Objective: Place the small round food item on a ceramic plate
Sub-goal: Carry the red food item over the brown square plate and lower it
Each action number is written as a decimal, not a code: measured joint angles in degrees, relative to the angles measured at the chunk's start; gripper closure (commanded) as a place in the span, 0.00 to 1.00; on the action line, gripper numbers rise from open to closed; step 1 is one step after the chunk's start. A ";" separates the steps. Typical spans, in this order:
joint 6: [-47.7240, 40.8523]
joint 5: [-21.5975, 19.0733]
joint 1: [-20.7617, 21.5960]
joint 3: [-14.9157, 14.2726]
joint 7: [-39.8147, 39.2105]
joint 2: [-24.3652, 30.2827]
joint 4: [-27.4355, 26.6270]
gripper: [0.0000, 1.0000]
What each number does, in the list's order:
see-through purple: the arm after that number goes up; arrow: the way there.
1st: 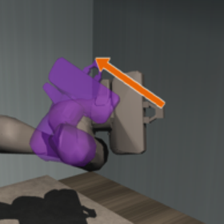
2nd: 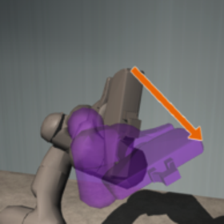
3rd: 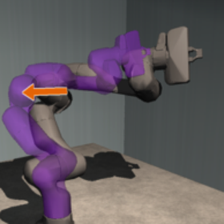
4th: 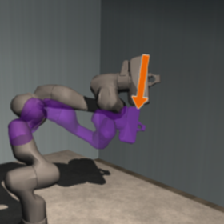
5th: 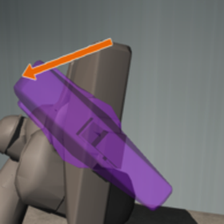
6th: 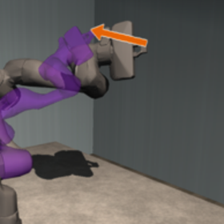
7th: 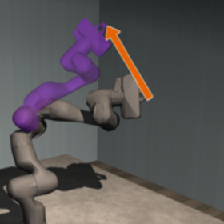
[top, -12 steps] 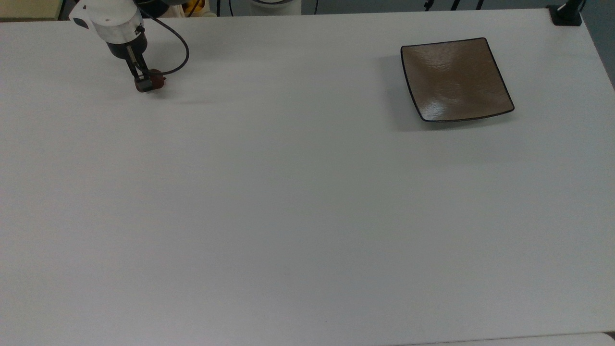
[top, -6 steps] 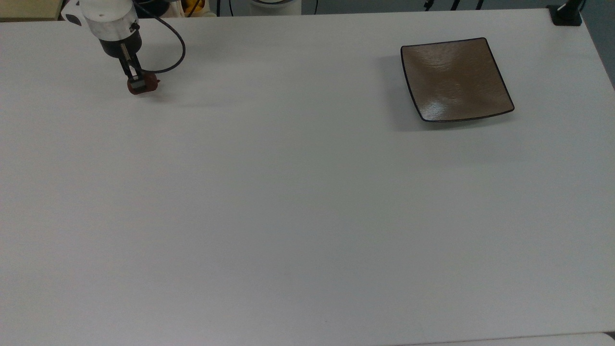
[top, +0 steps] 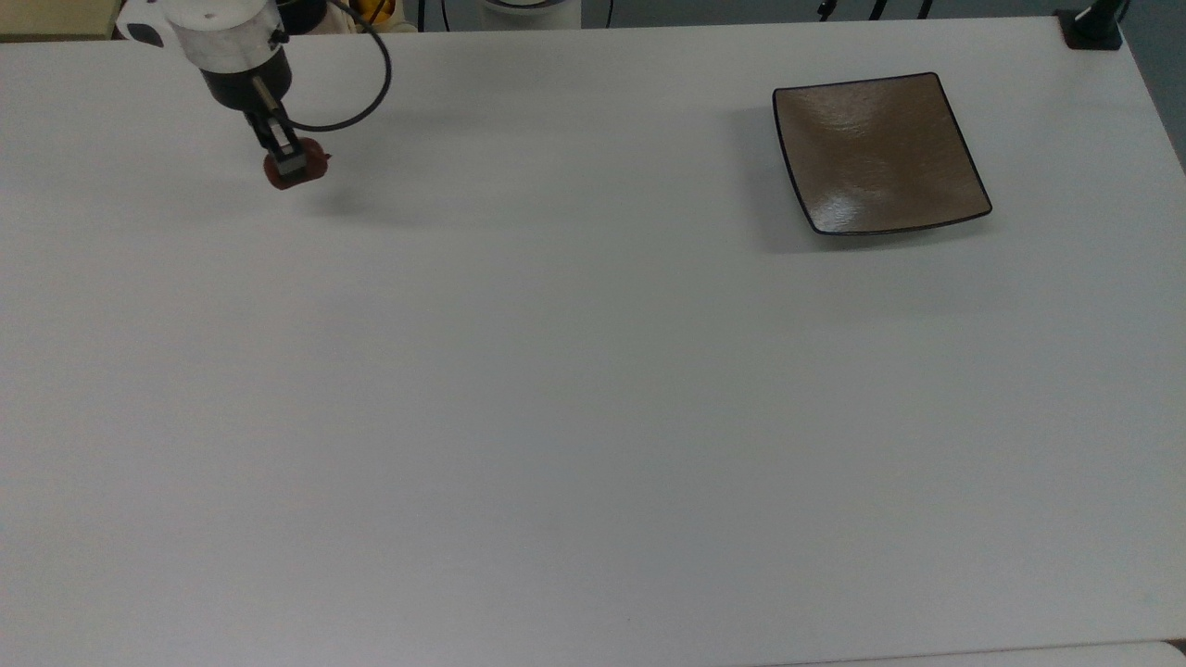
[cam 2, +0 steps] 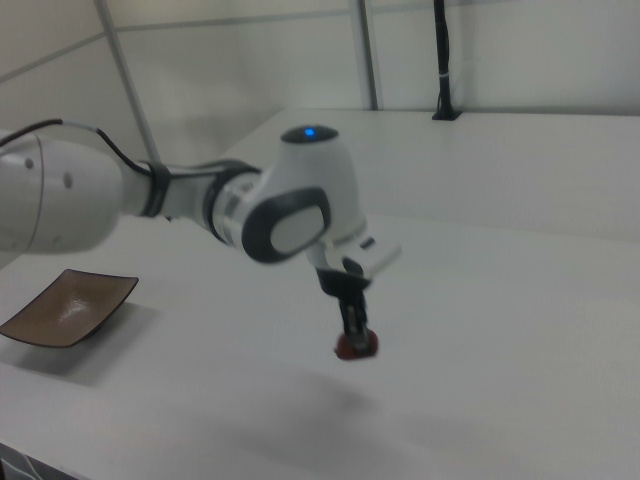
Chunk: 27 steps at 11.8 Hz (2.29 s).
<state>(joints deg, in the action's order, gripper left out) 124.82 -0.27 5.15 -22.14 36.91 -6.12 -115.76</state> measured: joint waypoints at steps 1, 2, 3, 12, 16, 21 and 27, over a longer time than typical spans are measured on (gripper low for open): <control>-3.88 -0.85 0.29 3.13 1.31 0.18 2.72 0.74; -5.68 -1.17 0.59 6.52 3.87 0.25 4.43 0.74; -6.00 -1.24 0.73 9.20 6.18 0.25 4.91 0.74; -6.00 -1.29 5.03 31.39 28.45 -0.01 6.96 0.73; -3.33 -1.29 6.67 40.23 37.33 -1.54 10.07 0.72; 8.74 -1.29 10.07 45.50 40.41 -7.82 10.26 0.26; 12.05 0.07 14.16 46.81 40.42 -11.87 10.74 0.00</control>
<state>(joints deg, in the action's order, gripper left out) 136.87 -0.20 19.31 24.67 77.32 -17.99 -105.02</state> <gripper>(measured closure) 0.048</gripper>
